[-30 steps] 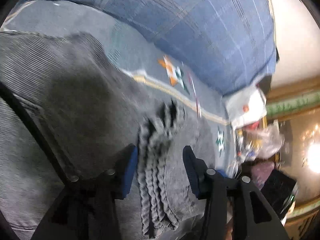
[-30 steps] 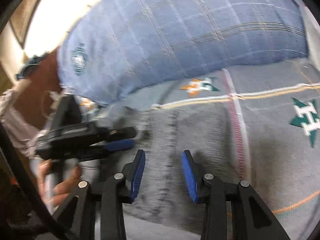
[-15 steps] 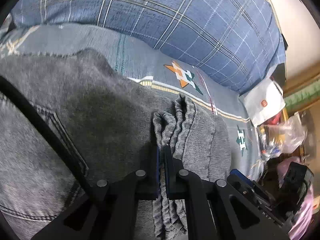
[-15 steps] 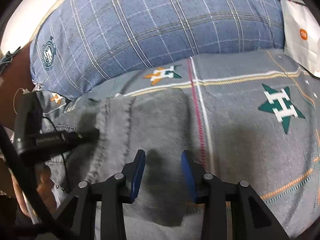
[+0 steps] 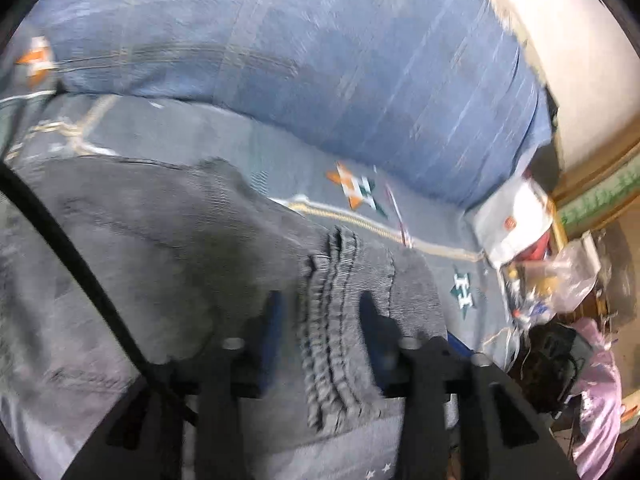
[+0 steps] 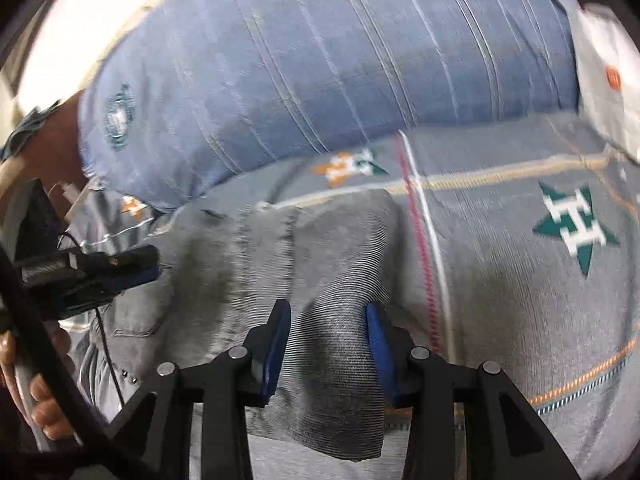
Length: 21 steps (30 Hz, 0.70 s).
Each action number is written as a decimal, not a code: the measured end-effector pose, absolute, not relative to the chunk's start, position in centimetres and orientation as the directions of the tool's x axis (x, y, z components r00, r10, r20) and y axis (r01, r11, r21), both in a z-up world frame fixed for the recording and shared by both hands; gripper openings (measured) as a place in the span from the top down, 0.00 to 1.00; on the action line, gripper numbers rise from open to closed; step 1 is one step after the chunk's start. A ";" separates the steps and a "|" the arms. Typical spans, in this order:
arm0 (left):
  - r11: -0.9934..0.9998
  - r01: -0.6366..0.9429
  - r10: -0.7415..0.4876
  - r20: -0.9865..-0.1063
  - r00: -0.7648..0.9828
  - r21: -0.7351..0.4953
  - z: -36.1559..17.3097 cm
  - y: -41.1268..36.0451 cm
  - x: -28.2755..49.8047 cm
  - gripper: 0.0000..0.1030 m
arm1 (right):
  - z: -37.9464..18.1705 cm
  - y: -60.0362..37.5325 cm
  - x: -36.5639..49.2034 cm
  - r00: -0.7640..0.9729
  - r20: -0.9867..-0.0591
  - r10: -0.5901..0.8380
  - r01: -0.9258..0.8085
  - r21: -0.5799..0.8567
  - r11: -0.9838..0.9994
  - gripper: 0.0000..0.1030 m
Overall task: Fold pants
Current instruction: 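Open both grippers and release the folded jeans onto the sheet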
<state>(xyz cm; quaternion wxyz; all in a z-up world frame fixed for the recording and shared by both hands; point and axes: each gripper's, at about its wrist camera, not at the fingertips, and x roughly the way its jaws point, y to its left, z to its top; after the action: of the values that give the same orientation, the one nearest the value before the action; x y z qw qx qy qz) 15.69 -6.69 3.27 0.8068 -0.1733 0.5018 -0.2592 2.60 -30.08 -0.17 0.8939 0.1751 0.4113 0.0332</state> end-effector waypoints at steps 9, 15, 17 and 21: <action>0.831 -0.030 -0.466 -0.724 0.509 -0.556 0.6 5.4 11.4 0.55 | -1.7 -26.3 2.7 0.554 -0.832 -0.037 0.154 0.058 0.986 0.59; 0.790 -0.081 -0.490 -0.704 0.514 -0.608 -0.5 7.5 12.0 0.55 | 1.9 -25.9 -0.4 0.688 -0.725 0.034 0.138 0.176 0.975 0.59; 0.803 -0.057 -0.489 -0.711 0.505 -0.593 -0.4 6.8 12.1 0.55 | 3.3 -24.7 -0.4 0.711 -0.685 0.159 0.037 0.262 0.964 0.58; 0.823 -0.009 -0.491 -0.720 0.491 -0.567 -0.2 4.9 11.8 0.55 | 1.7 -20.8 0.4 0.638 -0.715 0.287 -0.113 0.282 0.953 0.56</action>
<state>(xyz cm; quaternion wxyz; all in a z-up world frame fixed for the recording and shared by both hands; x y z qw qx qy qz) 11.75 4.88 -0.24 0.8237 -0.2588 0.4830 -0.1461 0.42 -20.76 1.69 0.8987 0.1059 0.4109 0.1111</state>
